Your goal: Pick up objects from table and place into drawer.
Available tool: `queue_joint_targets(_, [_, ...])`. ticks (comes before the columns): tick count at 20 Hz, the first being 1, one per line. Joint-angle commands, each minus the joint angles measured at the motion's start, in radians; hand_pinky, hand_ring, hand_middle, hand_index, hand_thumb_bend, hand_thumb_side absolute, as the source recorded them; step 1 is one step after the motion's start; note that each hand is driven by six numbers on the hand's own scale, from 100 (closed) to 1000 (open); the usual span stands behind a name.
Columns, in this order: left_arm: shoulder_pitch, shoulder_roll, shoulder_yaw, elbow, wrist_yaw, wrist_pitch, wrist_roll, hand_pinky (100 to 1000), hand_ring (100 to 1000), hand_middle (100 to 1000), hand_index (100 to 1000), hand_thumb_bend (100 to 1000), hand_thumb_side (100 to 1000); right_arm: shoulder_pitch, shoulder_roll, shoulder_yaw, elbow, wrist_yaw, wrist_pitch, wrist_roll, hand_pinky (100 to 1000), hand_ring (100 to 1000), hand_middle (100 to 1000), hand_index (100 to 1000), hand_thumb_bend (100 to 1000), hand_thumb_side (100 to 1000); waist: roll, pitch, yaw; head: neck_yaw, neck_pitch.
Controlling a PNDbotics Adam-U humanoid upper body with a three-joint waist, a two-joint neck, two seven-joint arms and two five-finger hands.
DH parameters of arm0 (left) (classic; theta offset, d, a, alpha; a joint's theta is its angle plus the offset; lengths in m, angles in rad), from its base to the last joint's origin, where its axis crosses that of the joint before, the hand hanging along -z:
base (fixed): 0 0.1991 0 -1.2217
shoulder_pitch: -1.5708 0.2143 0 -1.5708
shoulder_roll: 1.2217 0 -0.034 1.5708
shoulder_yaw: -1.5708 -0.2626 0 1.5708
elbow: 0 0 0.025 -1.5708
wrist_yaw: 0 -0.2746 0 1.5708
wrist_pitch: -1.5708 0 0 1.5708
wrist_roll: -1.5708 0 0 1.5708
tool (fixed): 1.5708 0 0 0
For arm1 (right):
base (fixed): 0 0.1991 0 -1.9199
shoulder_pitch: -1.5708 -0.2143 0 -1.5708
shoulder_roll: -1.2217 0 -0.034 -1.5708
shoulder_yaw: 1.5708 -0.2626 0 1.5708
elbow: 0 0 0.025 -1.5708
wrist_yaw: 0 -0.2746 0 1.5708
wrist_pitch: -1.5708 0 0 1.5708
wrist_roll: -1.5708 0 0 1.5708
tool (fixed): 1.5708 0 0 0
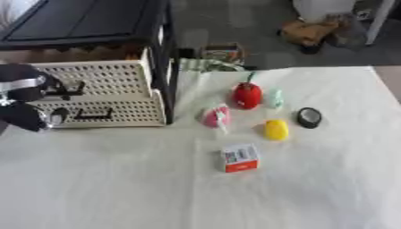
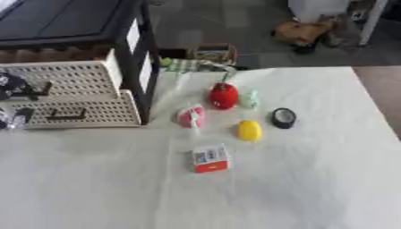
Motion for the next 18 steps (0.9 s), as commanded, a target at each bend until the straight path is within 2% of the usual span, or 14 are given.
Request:
queue_joint_targets(1, [0.002,0.052,0.014,-0.015,0.009,0.002,0.0,100,100,100,772,105,408,-0.004,-0.022,-0.01,-0.017,0.001,0.002,-0.002,727,581,516,720,431,762,-0.003,-0.027,0.004,0.0,0.006])
queue_joint_targets(12, [0.033,0.077,0.012,-0.066,0.026,0.005,0.005,100,100,100,766,105,408,-0.002,-0.02,-0.01,-0.017,0.001,0.004,-0.004,729,581,517,720,429,759,-0.008,-0.035,0.011,0.003,0.014])
queue_joint_targets(13, [0.037,0.08,0.012,-0.071,0.027,0.006,0.005,100,100,100,766,134,397,-0.002,-0.019,-0.011,-0.017,0.001,0.004,-0.004,729,581,517,720,432,762,-0.009,-0.035,0.011,0.003,0.015])
queue_joint_targets(14, [0.041,0.083,0.012,-0.077,0.028,0.007,0.005,100,100,100,766,105,408,-0.002,-0.019,-0.011,-0.017,0.001,0.004,-0.005,729,581,517,720,428,759,-0.009,-0.036,0.012,0.003,0.016])
queue_joint_targets(18, [0.059,0.095,0.011,-0.105,0.035,0.01,0.009,100,100,100,764,105,408,-0.002,-0.018,-0.012,-0.017,0.001,0.005,-0.008,729,582,517,720,426,756,-0.01,-0.04,0.013,0.001,0.02])
